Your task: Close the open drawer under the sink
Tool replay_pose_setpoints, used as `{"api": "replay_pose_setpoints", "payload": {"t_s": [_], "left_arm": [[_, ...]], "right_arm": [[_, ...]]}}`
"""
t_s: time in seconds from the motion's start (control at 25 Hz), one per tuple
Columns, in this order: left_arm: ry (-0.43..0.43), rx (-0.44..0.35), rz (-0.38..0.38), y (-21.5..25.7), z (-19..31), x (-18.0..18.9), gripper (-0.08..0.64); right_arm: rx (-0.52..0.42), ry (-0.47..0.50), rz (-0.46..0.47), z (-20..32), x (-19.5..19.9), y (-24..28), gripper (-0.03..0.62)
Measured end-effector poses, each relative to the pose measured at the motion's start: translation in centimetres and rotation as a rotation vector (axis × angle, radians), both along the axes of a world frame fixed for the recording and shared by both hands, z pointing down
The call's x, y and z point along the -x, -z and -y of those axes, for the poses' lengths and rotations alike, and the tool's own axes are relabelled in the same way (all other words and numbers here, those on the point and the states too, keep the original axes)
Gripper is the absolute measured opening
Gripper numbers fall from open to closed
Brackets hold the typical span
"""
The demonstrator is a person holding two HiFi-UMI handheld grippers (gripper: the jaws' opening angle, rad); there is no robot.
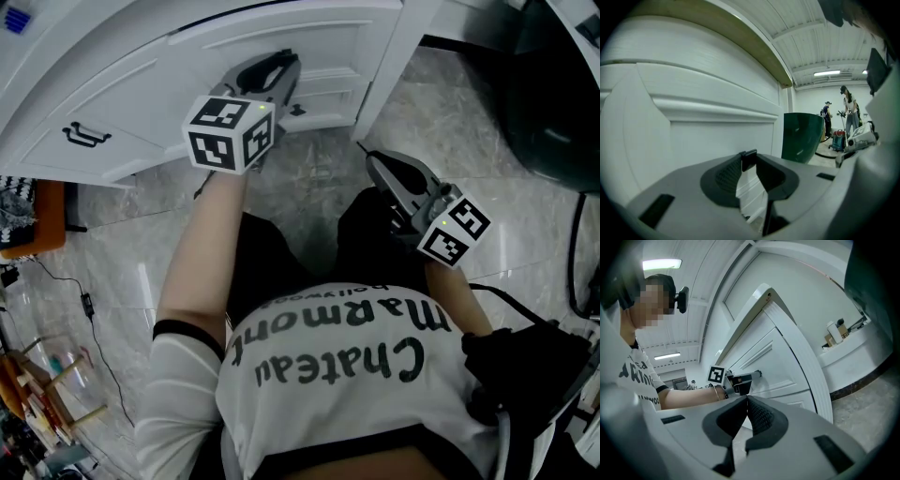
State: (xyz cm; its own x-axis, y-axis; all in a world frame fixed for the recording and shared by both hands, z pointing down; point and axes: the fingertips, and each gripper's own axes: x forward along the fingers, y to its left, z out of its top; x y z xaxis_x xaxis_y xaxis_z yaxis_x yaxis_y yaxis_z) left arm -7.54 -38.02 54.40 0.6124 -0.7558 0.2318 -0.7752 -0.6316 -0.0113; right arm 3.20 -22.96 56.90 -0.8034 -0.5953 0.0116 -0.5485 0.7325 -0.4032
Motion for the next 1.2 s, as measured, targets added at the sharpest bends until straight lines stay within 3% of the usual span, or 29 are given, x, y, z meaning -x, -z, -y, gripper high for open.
{"api": "replay_pose_setpoints", "payload": {"t_s": [0.56,0.88,1.2], "left_arm": [[-0.026,-0.014,0.014,0.1,-0.2,-0.3,0.098],[0.020,0.014,0.020,0.0,0.0,-0.1,0.101],[0.014,-0.050,-0.023,0.2,0.1,0.1,0.101]], "right_arm": [[0.012,0.008,-0.006,0.1,0.0,-0.6,0.012],[0.026,0.011,-0.004,0.1,0.1,-1.2,0.012],[0.055,-0.041,0.005,3.3,-1.3,-3.9,0.012]]}}
